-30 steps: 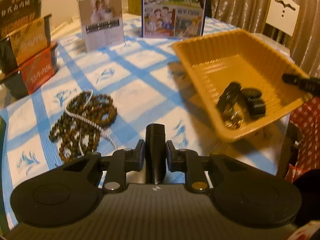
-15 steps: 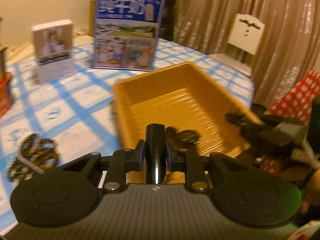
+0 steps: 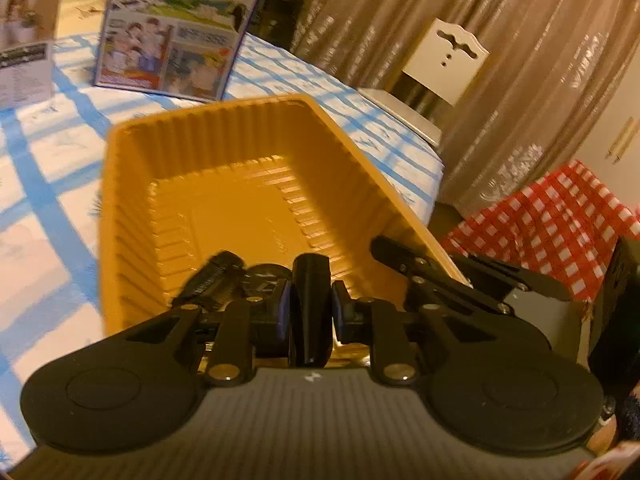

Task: Organize jewelry
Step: 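Carry the black item into the orange tray and open the left gripper, then move the left gripper back over the bead and pearl strands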

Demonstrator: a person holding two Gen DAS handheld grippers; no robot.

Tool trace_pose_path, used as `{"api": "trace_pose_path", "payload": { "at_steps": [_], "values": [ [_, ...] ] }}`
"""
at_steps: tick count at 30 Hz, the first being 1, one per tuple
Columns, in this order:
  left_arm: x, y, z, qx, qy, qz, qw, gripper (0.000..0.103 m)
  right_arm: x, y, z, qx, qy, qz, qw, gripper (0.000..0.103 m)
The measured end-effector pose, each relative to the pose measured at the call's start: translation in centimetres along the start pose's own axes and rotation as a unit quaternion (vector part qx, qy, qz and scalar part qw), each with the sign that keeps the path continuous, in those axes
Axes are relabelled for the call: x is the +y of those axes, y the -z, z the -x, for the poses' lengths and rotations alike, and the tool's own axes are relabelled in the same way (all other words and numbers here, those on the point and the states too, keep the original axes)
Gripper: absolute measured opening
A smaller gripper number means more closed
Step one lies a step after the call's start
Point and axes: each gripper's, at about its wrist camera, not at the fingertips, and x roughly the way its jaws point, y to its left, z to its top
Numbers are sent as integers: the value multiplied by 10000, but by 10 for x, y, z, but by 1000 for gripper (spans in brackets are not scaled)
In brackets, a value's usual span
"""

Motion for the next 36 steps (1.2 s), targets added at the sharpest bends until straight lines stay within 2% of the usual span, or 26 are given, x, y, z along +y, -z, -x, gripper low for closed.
{"api": "trace_pose_path", "payload": {
  "at_steps": [5,9,14,23,30,36],
  "values": [
    [-3,4,-8,93,-21,32,9999,19,0,0,0,6,4,-1,10000,4],
    [-3,2,3,-73,12,78,9999,21,-2,3,-1,19,11,-10,10000,4],
    [3,1,28,-326,-232,133,9991,26,-2,4,-1,8,20,19,10000,4],
    [41,24,91,-590,-1191,347,9905,30,-1,4,0,6,26,34,10000,4],
    [72,58,134,-496,-2105,526,9749,30,-1,4,0,9,31,42,10000,4],
    [92,80,158,-415,-2568,777,9624,30,-1,3,0,10,32,38,10000,4]
  ]
}}
